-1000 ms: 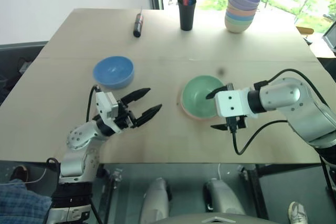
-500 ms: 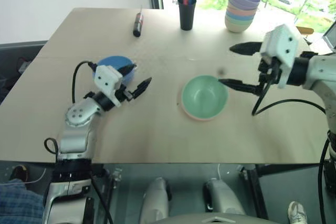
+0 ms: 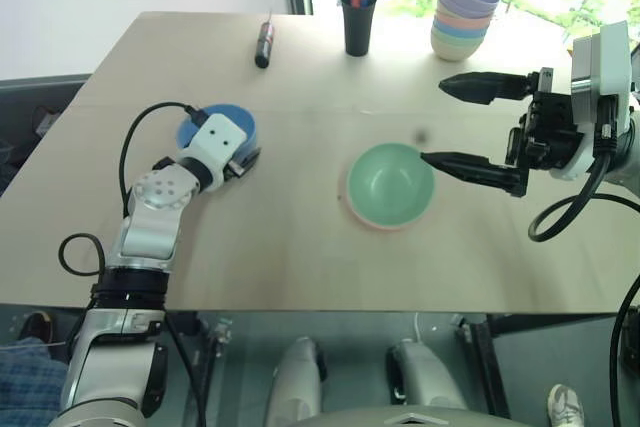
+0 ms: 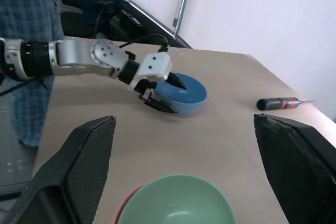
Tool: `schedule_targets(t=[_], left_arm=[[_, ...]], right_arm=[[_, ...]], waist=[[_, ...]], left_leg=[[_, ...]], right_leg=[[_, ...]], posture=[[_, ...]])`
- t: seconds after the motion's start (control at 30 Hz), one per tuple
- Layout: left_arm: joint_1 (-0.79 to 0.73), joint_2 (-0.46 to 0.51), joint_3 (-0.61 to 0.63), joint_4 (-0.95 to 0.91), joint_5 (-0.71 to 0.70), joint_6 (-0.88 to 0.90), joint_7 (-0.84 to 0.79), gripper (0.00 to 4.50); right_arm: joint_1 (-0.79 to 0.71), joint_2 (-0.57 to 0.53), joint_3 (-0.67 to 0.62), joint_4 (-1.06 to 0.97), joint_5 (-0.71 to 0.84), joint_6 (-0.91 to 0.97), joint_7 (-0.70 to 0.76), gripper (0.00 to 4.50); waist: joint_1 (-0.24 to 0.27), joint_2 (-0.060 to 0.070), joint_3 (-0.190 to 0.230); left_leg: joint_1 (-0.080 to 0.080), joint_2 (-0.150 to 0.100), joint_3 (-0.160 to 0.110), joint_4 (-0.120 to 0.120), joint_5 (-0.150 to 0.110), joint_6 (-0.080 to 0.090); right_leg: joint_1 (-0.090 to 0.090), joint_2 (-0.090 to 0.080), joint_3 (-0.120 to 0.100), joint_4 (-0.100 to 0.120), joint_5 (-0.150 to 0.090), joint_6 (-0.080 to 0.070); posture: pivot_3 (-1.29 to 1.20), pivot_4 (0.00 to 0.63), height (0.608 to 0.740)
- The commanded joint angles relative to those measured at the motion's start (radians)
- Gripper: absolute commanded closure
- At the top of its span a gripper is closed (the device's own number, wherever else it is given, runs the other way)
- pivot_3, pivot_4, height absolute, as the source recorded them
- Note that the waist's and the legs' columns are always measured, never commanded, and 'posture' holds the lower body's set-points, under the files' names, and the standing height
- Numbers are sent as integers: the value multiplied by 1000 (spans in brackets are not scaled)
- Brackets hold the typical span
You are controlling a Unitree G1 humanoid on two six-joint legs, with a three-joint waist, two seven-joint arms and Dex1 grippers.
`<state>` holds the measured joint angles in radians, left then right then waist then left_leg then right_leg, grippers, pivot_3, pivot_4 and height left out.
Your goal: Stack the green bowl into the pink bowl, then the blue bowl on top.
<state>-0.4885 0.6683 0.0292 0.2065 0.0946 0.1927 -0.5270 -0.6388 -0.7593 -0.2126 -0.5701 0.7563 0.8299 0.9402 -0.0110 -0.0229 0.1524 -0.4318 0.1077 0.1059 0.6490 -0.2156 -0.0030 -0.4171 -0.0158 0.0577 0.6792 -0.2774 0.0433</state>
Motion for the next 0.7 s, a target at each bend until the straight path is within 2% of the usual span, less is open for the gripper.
schedule_targets(t=[0.03, 0.27, 0.37, 0.43, 0.47, 0.5, 0.57, 0.6, 0.7], left_arm=[[-1, 27, 10, -18, 21, 24, 13, 957], [9, 39, 5, -6, 31, 42, 3, 957], [5, 44, -6, 7, 32, 41, -19, 1656], [1, 46, -15, 14, 31, 38, -36, 2505], [-1, 46, -17, 16, 31, 37, -38, 2759], [-3, 44, -19, 21, 32, 35, -39, 3389], [-8, 43, -22, 30, 33, 31, -39, 3951], [-11, 44, -24, 38, 33, 28, -40, 4466], [-21, 43, -29, 51, 30, 15, -43, 4466]], right_arm=[[7, -36, -32, -27, 37, -1, -26, 64], [25, -60, -14, -27, 42, -24, -43, 64], [26, -65, -11, -26, 45, -30, -49, 0], [27, -68, -10, -24, 47, -33, -53, 0], [28, -69, -8, -23, 46, -35, -53, 0], [28, -70, -7, -23, 46, -37, -55, 0], [30, -72, -5, -24, 47, -40, -58, 0], [30, -72, -3, -23, 47, -41, -60, 0], [34, -76, -4, -23, 49, -45, -63, 0]], waist=[[0, 0, 0], [0, 0, 0], [0, 0, 0], [0, 0, 0], [0, 0, 0], [0, 0, 0], [1, 0, 0], [0, 0, 0], [0, 0, 0]], left_leg=[[0, 0, 0, 0, 0, 0], [0, 0, -1, 0, 0, 0], [0, 0, -1, 0, 0, 0], [0, 0, -1, 0, 0, 0], [0, 0, -1, 0, 0, 0], [0, 0, -1, 1, 0, 0], [0, 0, -1, 1, 0, 0], [0, 0, -2, 1, 0, 0], [0, 0, -2, 1, 0, 0]], right_leg=[[0, 0, 0, 0, 0, 0], [1, 0, -1, 0, 0, 0], [1, 0, -1, 0, 0, 0], [1, 0, -1, 0, 0, 0], [1, 0, -1, 0, 0, 0], [1, 0, -2, 0, 0, 0], [1, 0, -2, 0, 0, 0], [1, 0, -2, 0, 0, 0], [1, 0, -2, 0, 0, 0]], posture=[[0, 150, 740], [0, 150, 740], [0, 150, 740], [0, 150, 740], [0, 150, 740], [0, 150, 740], [0, 150, 740], [0, 150, 740], [0, 150, 740]])
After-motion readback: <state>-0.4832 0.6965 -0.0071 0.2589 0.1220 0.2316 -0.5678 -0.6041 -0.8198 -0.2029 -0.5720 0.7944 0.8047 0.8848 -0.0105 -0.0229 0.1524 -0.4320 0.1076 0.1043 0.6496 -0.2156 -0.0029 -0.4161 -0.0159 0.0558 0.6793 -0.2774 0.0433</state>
